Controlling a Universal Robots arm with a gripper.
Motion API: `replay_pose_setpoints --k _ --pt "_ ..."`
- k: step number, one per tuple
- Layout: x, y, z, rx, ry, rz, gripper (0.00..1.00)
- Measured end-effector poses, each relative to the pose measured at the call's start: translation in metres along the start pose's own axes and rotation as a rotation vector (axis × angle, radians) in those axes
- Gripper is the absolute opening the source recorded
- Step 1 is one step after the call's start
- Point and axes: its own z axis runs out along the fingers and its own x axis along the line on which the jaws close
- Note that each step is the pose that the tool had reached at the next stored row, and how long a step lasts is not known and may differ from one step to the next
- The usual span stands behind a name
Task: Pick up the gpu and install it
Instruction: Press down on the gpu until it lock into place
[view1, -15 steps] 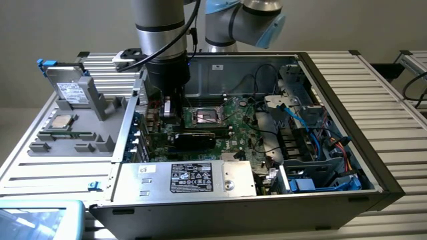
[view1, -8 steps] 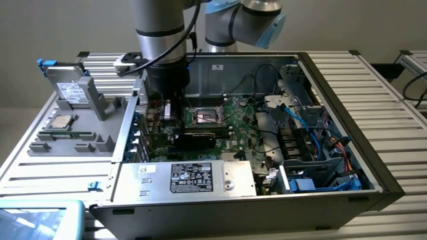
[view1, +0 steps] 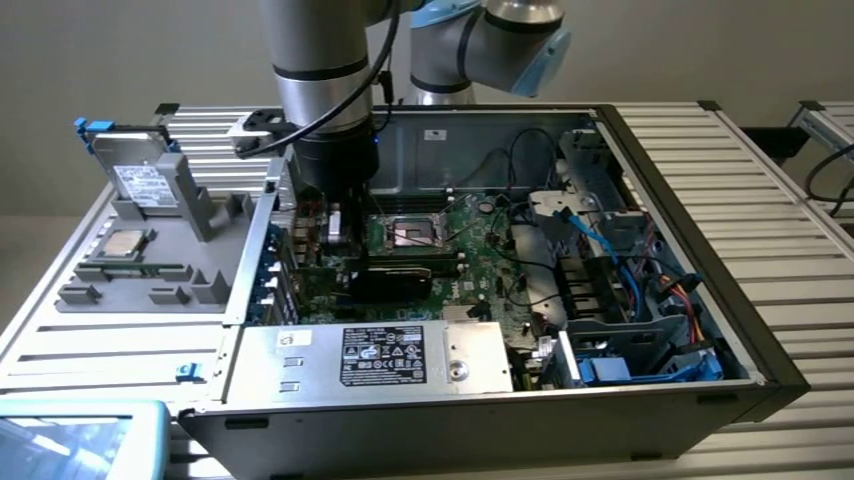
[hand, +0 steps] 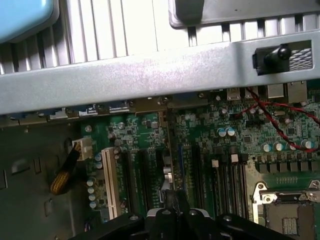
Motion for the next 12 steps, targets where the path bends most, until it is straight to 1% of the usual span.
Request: replay_pose_setpoints --k 1,2,4,6,7,10,11,12 --pt "0.001 -0.0011 -0.0049 -0.0019 0.0017 -0.001 0.12" --pt "0.001 -0.0033 -0.0094 -0.0034 0.002 -0.001 0.12" --pt "0.002 -0.0085 -0.0161 -0.0082 0.0023 -0.002 0.12" --pt "0.002 -0.0147 -0.0175 -0.0129 0.0017 -0.002 0.12" --pt "0.002 -0.0187 -0.0175 -0.0143 0.0018 -0.002 0.12" --pt "0.001 -0.0319 -0.0167 -0.0155 -0.0001 -0.002 0.12" --pt "0.001 -0.0353 -0.0166 -0.0162 -0.0023 -0.002 0.12" --pt "0.001 -0.0375 -0.0164 -0.0169 -0.0061 -0.002 0.12"
